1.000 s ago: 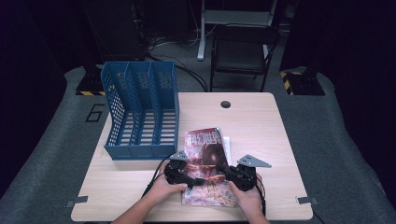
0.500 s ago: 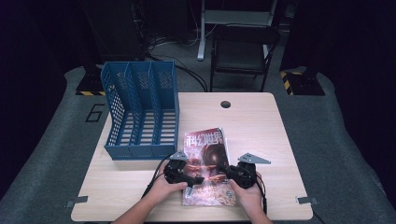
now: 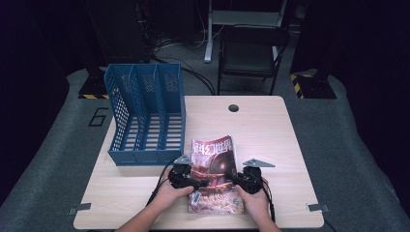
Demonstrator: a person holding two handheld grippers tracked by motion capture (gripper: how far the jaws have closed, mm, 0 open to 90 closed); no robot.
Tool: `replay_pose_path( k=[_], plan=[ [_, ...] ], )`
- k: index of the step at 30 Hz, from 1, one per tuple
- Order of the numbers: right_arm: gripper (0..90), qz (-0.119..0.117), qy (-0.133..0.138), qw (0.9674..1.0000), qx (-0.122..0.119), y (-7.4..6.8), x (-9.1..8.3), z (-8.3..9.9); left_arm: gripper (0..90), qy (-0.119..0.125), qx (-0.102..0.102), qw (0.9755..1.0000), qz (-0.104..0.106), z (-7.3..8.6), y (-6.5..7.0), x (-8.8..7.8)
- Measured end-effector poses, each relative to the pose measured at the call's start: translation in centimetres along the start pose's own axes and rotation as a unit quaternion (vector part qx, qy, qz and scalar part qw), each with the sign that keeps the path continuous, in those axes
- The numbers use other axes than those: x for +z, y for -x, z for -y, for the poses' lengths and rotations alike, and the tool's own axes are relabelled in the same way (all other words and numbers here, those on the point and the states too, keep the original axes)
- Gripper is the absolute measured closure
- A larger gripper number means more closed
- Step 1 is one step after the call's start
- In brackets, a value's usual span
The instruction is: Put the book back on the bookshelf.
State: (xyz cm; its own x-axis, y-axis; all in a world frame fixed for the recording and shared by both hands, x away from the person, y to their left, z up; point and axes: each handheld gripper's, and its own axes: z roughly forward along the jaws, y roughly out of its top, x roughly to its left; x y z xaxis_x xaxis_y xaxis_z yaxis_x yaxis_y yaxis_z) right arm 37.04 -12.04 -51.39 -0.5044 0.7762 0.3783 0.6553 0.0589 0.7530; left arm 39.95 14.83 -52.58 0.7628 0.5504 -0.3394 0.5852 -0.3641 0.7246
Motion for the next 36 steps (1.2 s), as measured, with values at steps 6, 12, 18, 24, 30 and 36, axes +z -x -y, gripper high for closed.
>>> replay_pose_path(
  k=[6,12,18,24,30,36],
  plan=[
    [75.6,0.008,-0.017,0.9998,0.006,-0.1,0.5,0.3,47.6,0.002,-0.014,0.9999,-0.008,0.0,-0.3,-0.2],
    [70.4,0.013,-0.038,0.9992,0.007,0.2,0.9,0.3,53.6,0.004,-0.024,0.9995,-0.019,0.0,-0.4,-0.2],
    [64.1,0.008,-0.056,0.9982,0.019,0.7,0.9,0.2,57.1,0.008,-0.033,0.9990,-0.027,0.0,-0.3,-0.1],
    [56.6,-0.010,-0.078,0.9963,0.033,1.2,0.5,-0.1,62.7,0.014,-0.051,0.9984,-0.018,0.0,-0.8,0.0],
    [54.3,-0.038,-0.111,0.9912,0.062,2.4,-0.5,-0.4,63.8,0.013,-0.048,0.9985,-0.019,-0.1,-0.7,0.1],
    [58.2,-0.040,-0.140,0.9874,0.062,2.7,-1.3,-0.5,64.2,0.014,-0.037,0.9989,-0.024,-0.1,-0.8,0.1]
  ],
)
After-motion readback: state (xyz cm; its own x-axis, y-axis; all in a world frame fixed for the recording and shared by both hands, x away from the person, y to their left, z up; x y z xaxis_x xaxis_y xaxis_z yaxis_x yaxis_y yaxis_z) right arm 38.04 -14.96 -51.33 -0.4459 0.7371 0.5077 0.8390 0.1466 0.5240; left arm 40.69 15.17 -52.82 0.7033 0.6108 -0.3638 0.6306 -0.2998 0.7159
